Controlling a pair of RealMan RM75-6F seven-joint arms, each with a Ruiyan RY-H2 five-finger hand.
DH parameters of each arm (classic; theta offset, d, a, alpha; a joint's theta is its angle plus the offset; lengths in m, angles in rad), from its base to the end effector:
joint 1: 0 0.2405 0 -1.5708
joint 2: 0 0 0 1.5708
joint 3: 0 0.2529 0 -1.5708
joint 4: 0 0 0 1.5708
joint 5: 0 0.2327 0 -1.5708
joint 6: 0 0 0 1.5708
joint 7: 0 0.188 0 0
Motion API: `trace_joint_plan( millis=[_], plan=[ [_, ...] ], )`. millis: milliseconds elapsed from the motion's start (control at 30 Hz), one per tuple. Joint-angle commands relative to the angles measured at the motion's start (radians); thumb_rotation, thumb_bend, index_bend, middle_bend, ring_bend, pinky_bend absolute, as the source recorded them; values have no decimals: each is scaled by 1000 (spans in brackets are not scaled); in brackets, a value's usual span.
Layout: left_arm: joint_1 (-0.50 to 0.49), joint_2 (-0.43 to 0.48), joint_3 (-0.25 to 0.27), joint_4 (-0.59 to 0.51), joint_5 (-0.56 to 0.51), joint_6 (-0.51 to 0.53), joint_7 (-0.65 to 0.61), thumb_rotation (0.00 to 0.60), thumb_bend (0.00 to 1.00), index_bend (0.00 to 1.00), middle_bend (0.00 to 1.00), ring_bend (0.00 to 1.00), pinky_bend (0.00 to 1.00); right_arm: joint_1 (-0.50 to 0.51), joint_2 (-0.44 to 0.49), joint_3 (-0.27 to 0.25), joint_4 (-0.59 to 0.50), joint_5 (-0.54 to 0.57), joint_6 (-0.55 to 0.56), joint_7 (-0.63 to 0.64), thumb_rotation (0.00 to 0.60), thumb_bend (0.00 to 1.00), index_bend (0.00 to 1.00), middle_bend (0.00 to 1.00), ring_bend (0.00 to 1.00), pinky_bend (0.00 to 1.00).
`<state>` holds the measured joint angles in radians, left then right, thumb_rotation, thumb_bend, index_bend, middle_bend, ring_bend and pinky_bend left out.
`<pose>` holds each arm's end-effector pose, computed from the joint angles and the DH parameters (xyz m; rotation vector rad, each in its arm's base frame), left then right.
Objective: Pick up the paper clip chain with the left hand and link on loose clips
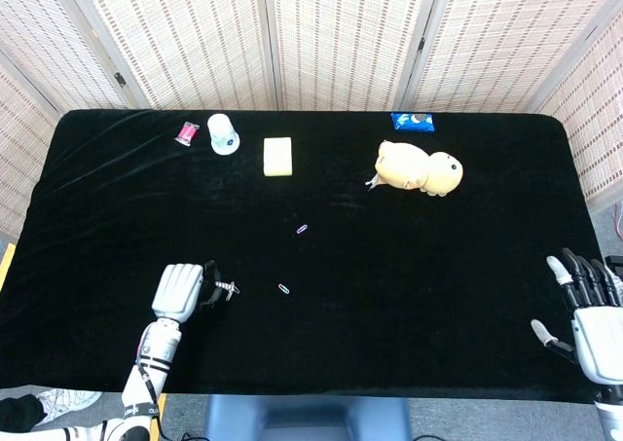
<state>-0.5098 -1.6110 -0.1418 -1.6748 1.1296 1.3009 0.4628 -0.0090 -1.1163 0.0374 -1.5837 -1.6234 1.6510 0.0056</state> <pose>-0.1537 0.3186 -0.0346 -1.5659 -1.0529 -1.0080 -0.3099 -0.1924 0.1570 1.3593 -0.7805 0.9771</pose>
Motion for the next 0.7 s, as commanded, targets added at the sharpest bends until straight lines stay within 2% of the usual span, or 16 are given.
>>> trace_joint_plan(
  millis=[33,400,700],
  plan=[
    [-7,22,-30,-23,2,2,-7,600,657,763,1000,1000,1000,-10,14,-8,5,-18,20,44,600,232,0,0,0,0],
    [-76,0,-74,-26,-8,-78,4,600,658,763,1000,1000,1000,-25,33,-2,20,-10,44,115,600,233,0,0,0,0],
    [-119,-43,-88,-14,-31,-111,22,600,658,763,1000,1000,1000,-54,44,-17,38,-47,100,179,600,233,0,0,0,0]
  ],
)
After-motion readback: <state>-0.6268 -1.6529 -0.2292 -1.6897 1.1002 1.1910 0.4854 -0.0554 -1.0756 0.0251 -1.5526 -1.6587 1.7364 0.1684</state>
